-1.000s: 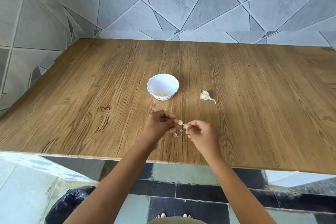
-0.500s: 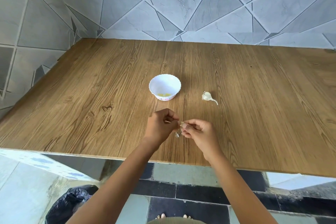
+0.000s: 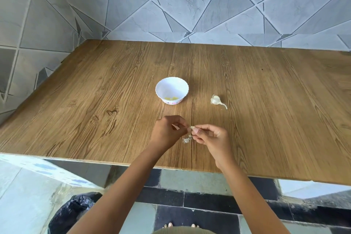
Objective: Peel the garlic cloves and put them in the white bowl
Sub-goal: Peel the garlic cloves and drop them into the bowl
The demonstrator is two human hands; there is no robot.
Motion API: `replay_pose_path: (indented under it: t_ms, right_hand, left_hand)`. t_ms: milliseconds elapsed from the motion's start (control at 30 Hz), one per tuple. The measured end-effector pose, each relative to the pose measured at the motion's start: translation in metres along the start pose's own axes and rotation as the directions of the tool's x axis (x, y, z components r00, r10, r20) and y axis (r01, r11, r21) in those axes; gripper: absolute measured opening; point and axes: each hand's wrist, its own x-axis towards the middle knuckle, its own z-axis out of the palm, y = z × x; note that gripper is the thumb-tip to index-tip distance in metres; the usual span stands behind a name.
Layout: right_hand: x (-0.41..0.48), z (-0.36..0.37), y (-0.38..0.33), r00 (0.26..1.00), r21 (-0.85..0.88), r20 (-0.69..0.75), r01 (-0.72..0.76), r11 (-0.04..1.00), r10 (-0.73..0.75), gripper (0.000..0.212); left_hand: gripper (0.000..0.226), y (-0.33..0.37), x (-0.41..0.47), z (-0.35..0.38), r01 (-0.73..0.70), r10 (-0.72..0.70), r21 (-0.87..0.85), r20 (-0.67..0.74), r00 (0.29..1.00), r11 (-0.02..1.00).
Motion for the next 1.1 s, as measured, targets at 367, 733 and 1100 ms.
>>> replay_pose_path:
  t_ms: [367,733,1100]
  right_hand:
    - [0.003,-0.003,0.016,0.742,-0.664,0.12,0.554,0.503,-0.659,0.003]
    - [0.002,-0.008,0.017,0.668,-0.637,0.247,0.658,0.402,-0.702,0.012]
    - [-0.003,-0.001,0.003,0.99,-0.023,0.033,0.14,0.99,-0.139,0.014]
  left_hand:
    - [0.005,0.008,-0.006,0.001,0.205,-0.154,-0.362,0.164,0.974,0.91]
    - [0.008,0.015,-0.006,-0.005,0.386,-0.248,-0.614,0.3,0.921,0.689]
    - [0.008,0.016,-0.008,-0.003,0.284,-0.187,-0.566,0.224,0.956,0.774]
